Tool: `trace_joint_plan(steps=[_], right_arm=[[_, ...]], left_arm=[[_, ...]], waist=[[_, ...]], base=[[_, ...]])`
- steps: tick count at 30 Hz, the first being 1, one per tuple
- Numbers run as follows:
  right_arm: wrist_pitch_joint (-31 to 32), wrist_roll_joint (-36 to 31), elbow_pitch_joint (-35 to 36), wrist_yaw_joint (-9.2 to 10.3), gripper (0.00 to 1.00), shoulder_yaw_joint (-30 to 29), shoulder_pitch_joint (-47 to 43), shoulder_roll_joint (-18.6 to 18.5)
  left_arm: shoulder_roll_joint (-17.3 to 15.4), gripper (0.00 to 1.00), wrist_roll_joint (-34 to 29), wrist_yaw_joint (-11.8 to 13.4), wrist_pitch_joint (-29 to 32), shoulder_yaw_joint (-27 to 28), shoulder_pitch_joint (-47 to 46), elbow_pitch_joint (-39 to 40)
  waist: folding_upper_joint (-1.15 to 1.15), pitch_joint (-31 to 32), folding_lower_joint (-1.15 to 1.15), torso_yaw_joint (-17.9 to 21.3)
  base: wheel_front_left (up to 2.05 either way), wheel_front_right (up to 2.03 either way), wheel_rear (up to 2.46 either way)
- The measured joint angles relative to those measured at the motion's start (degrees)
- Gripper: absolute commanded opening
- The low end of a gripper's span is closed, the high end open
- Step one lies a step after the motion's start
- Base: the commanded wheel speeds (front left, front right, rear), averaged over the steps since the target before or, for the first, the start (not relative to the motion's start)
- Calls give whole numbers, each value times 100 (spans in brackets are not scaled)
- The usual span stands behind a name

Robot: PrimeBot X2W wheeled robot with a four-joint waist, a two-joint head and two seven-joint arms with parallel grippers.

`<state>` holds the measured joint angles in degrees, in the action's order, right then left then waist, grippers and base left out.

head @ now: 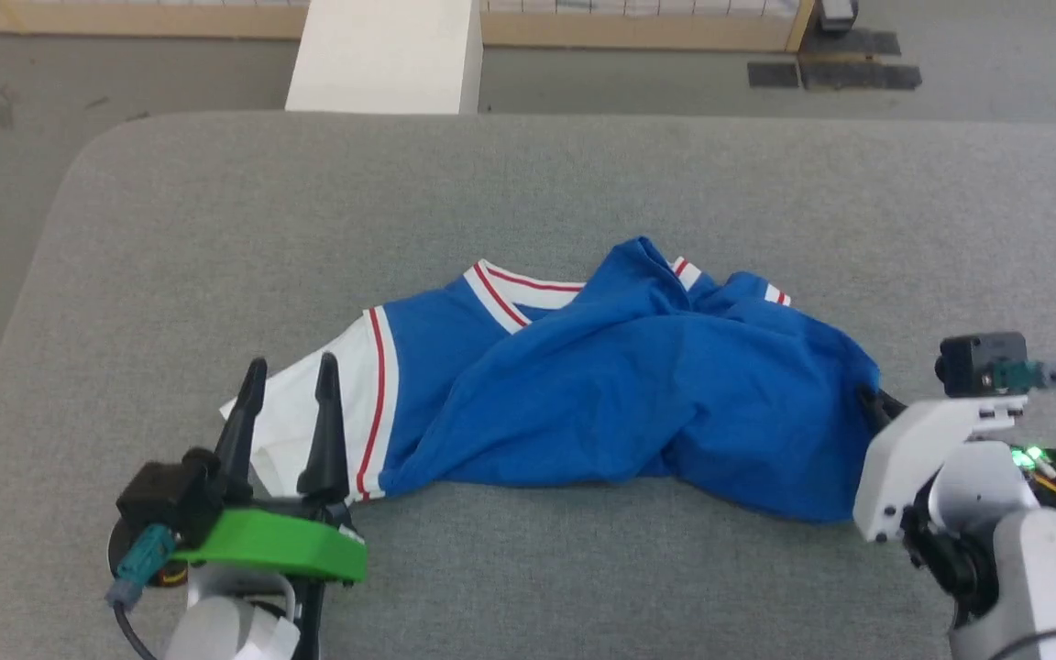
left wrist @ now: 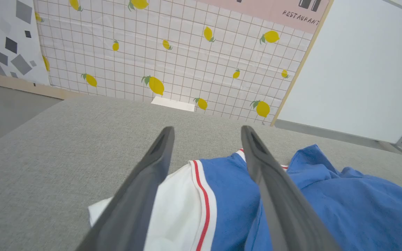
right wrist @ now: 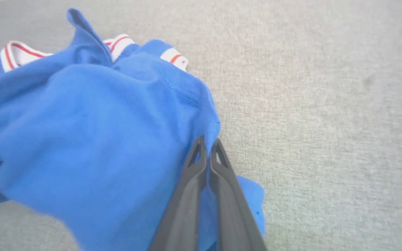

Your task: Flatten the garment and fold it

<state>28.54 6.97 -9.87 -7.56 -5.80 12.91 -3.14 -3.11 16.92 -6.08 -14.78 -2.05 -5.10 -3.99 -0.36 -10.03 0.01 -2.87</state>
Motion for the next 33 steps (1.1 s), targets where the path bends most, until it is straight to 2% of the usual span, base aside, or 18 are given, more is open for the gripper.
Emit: trace_joint_plan(steps=[4, 5, 8, 12, 16, 17, 18, 19, 27, 30, 33], right_arm=[[-121, 314, 1339, 0, 0, 505, -802, 21], [96, 372, 1948, 0, 0, 828, -1220, 18], [787, 404, 2561, 0, 0, 1417, -1846, 12], [1704, 468, 2718, 0, 0, 1944, -2525, -110], [2012, 563, 2494, -1, 0, 1918, -2941, -104], [1981, 560, 2442, 0, 14, 1873, -2959, -91], [1828, 545, 2412, 0, 81, 1793, -2956, -82], [1638, 512, 2405, -1, 100, 1690, -2949, -59], [-653, 579, 2365, 0, 100, 472, -2309, 8], [-1179, 547, 1947, 0, 100, 276, -1899, 10], [-1451, 430, 1326, 0, 100, 170, -1384, 13]], left_arm=[[7, 100, -27, -24, 0, 76, 235, -85], [8, 100, -30, -24, 0, 132, 326, -104], [8, 100, -30, -23, -1, 185, 396, -107], [9, 100, -29, -19, -1, 163, 400, -104], [10, 100, -27, -2, -1, 135, 397, -101], [10, 100, -26, 10, -1, 134, 396, -100], [10, 100, -26, 11, 0, 125, 395, -100], [10, 100, -25, 11, 0, 114, 394, -100], [11, 100, -25, 11, 0, 126, 393, -66], [11, 100, -25, 11, -1, 136, 388, -34], [11, 100, -25, 11, 0, 131, 359, -11]], waist=[[0, 262, 0, 31], [0, 390, 0, 63], [0, 558, 0, 142], [0, 690, 0, 292], [0, 768, 0, 380], [0, 773, 0, 391], [0, 771, 0, 396], [0, 766, -1, 391], [0, 720, 0, 330], [0, 680, 0, 303], [0, 614, 0, 265]], base=[[0, 0, 0], [0, 0, 0], [0, 0, 0], [0, 0, 0], [0, 0, 0], [0, 0, 0], [0, 0, 0], [0, 0, 0], [0, 0, 0], [0, 0, 0], [0, 0, 0]])
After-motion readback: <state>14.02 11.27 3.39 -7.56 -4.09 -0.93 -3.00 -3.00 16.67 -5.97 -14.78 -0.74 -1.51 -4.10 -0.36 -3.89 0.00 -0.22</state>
